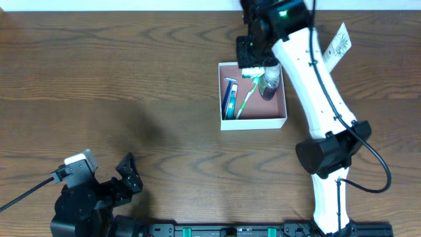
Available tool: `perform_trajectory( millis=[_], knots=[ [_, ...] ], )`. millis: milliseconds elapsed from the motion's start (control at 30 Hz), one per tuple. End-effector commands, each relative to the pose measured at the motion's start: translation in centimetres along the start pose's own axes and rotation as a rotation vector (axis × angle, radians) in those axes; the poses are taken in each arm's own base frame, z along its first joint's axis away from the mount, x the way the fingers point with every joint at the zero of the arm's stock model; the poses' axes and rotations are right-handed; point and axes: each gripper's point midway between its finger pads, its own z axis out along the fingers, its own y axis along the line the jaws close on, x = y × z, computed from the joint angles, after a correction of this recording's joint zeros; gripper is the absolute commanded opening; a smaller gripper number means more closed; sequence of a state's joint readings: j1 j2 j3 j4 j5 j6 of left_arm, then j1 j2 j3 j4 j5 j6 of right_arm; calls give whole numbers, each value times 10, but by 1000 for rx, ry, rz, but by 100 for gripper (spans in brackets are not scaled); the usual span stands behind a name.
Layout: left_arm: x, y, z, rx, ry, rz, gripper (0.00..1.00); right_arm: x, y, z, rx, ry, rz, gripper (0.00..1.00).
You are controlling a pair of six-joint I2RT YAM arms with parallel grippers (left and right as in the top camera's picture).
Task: Pack container
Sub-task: 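Carry the soap bar over the box and lower it inside, then open the right gripper to release the soap bar in the box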
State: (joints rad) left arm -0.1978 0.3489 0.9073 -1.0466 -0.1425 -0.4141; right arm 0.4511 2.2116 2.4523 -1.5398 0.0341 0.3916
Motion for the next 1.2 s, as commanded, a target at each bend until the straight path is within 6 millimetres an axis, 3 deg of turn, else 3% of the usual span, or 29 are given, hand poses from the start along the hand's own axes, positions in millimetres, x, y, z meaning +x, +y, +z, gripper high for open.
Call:
perform_trajectory(
  millis=[0,267,1167],
  knots=[
    [-2,3,-1,-16,-12,7,98,10,1,18,47,22,25,37],
    [-2,3,-1,-16,-12,7,98,28,-2,65,79,92,21,37],
    [-2,3,-1,-16,-12,7,98,55,-13,147,106,120,26,38]
  ],
)
